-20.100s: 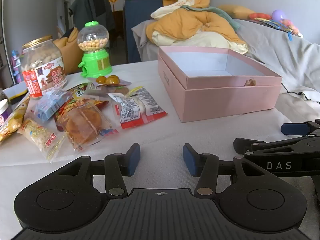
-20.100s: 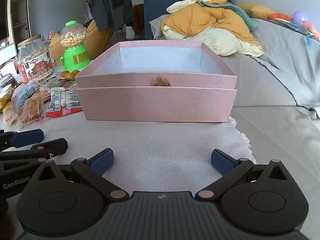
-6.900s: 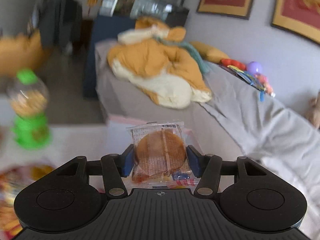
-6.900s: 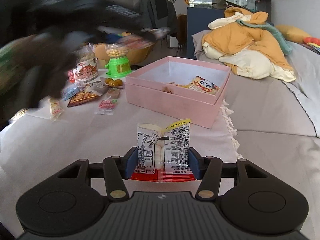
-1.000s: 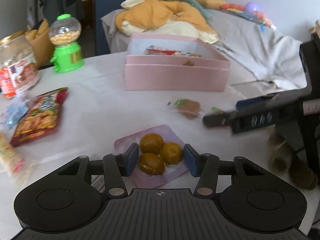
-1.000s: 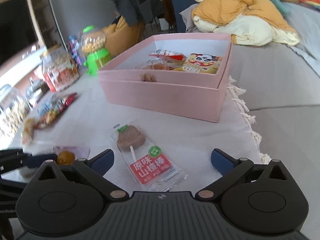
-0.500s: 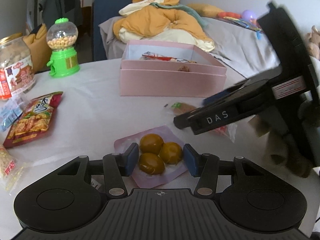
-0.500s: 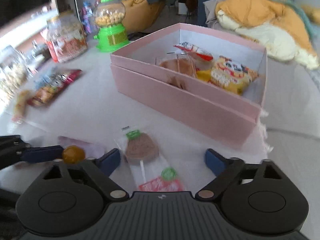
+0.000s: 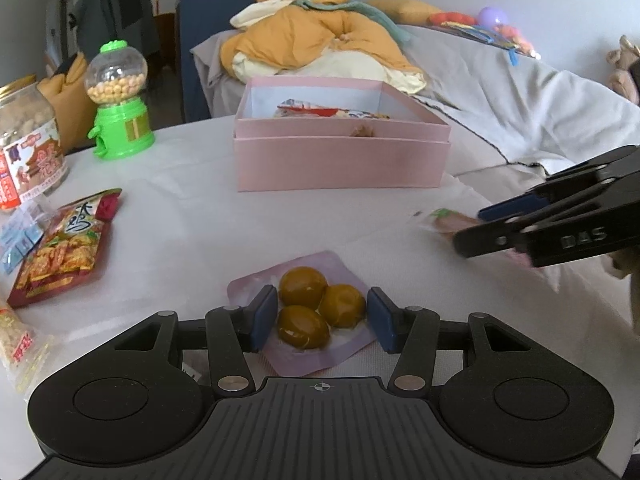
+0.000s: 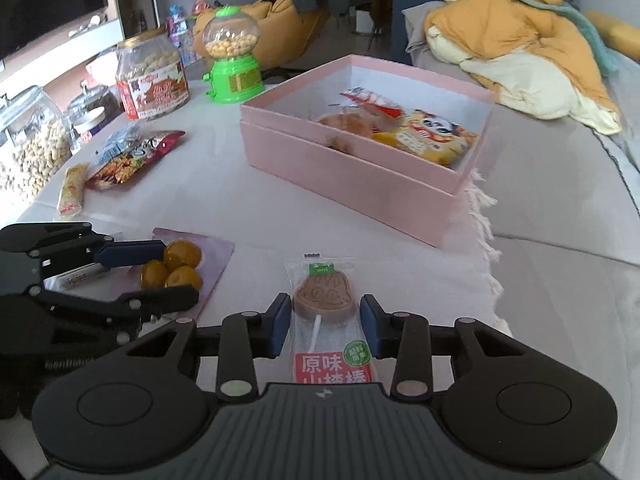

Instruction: Organize snacks

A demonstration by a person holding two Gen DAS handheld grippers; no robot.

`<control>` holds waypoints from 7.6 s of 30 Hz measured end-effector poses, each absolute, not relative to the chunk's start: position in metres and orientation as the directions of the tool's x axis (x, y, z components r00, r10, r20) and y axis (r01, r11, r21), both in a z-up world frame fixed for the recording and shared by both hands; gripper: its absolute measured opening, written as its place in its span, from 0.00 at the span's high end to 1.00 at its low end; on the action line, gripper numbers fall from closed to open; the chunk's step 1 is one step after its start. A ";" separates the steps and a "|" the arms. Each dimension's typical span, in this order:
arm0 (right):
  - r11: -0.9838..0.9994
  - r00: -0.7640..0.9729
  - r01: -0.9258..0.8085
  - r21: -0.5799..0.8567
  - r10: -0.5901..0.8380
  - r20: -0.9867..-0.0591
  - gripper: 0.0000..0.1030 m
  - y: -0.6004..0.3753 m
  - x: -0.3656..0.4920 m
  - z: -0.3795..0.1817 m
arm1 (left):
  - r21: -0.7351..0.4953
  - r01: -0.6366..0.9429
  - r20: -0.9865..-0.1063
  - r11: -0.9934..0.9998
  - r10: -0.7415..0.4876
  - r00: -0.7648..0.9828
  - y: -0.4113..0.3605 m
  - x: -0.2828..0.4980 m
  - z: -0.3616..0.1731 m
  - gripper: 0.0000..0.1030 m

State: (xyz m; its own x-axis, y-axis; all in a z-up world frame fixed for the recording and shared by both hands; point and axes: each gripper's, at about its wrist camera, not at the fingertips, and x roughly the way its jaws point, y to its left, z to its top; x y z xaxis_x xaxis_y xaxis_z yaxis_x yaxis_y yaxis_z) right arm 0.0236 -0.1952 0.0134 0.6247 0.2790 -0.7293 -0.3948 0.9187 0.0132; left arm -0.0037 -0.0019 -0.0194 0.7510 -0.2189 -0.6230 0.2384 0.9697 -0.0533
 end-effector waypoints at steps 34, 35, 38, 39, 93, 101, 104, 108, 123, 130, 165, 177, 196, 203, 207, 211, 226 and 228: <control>0.937 0.679 -0.336 0.096 0.312 -0.664 0.63 -0.235 -0.001 0.016 | -0.336 0.162 -0.505 0.928 -0.322 0.800 0.006 0.192 0.058 0.48; 0.938 0.668 -0.329 0.108 0.312 -0.676 0.63 -0.236 0.003 0.014 | -0.348 0.167 -0.500 0.922 -0.333 0.799 0.012 0.187 0.058 0.48; 0.940 0.662 -0.322 0.116 0.311 -0.682 0.63 -0.235 0.012 0.014 | -0.355 0.212 -0.490 0.910 -0.374 0.787 0.027 0.168 0.056 0.49; 0.939 0.664 -0.324 0.119 0.315 -0.678 0.63 -0.233 0.014 0.016 | -0.338 0.230 -0.482 0.912 -0.378 0.790 0.028 0.165 0.056 0.49; 0.828 0.503 -0.555 0.079 0.410 -0.761 0.15 0.110 0.165 0.035 | -0.547 -0.410 -0.446 0.730 0.161 0.881 0.266 -0.050 -0.026 0.52; 0.730 0.415 -0.683 0.013 0.403 -0.816 0.31 0.166 0.172 0.006 | -0.587 -0.397 -0.437 0.706 0.137 0.889 0.271 -0.052 -0.030 0.52; 0.684 0.403 -0.730 -0.018 0.408 -0.819 0.42 0.139 0.148 0.015 | -0.592 -0.388 -0.434 0.707 0.125 0.892 0.269 -0.052 -0.029 0.52; 0.637 0.409 -0.768 -0.068 0.406 -0.817 0.40 0.088 0.113 0.022 | -0.565 -0.363 -0.441 0.741 0.100 0.892 0.260 -0.047 -0.027 0.52; 0.778 0.710 -0.515 -0.360 0.153 -0.688 0.12 -0.073 0.045 0.001 | -0.358 -0.159 -0.530 0.920 -0.059 0.846 0.173 -0.025 -0.010 0.52; 0.821 0.614 -0.568 -0.060 0.375 -0.694 0.12 -0.095 0.032 0.022 | -0.330 -0.235 -0.518 0.914 0.033 0.855 0.168 -0.033 0.002 0.52; 0.892 0.640 -0.439 0.103 0.392 -0.661 0.14 -0.143 0.012 -0.014 | -0.190 0.023 -0.661 0.981 -0.145 0.736 0.079 -0.024 -0.006 0.54; 0.796 0.579 -0.605 0.016 0.453 -0.678 0.14 -0.080 -0.032 -0.008 | -0.082 -0.108 -0.659 0.991 0.028 0.752 0.101 -0.053 -0.001 0.56; 0.912 0.717 -0.398 -0.099 0.242 -0.653 0.03 -0.125 -0.038 -0.008 | -0.091 -0.130 -0.653 0.987 0.040 0.756 0.099 -0.087 -0.005 0.53; 0.858 0.642 -0.514 -0.005 0.380 -0.666 0.03 -0.131 -0.059 0.002 | -0.171 -0.194 -0.603 0.966 0.053 0.796 0.121 -0.091 0.010 0.57; 0.801 0.564 -0.597 0.035 0.451 -0.692 0.03 -0.103 -0.067 0.000 | -0.198 -0.238 -0.605 0.951 0.073 0.793 0.131 -0.087 0.013 0.57; 0.784 0.547 -0.621 0.001 0.434 -0.716 0.04 -0.072 -0.065 -0.010 | -0.209 -0.237 -0.615 0.949 0.061 0.786 0.133 -0.089 0.011 0.57; 0.896 0.593 -0.440 0.064 0.343 -0.729 0.06 -0.131 -0.025 0.005 | -0.180 -0.272 -0.586 0.945 0.119 0.801 0.138 -0.099 0.008 0.57; 0.855 0.473 -0.462 0.234 0.461 -0.751 0.09 -0.120 -0.028 0.002 | -0.186 -0.270 -0.577 0.945 0.117 0.808 0.140 -0.101 0.008 0.57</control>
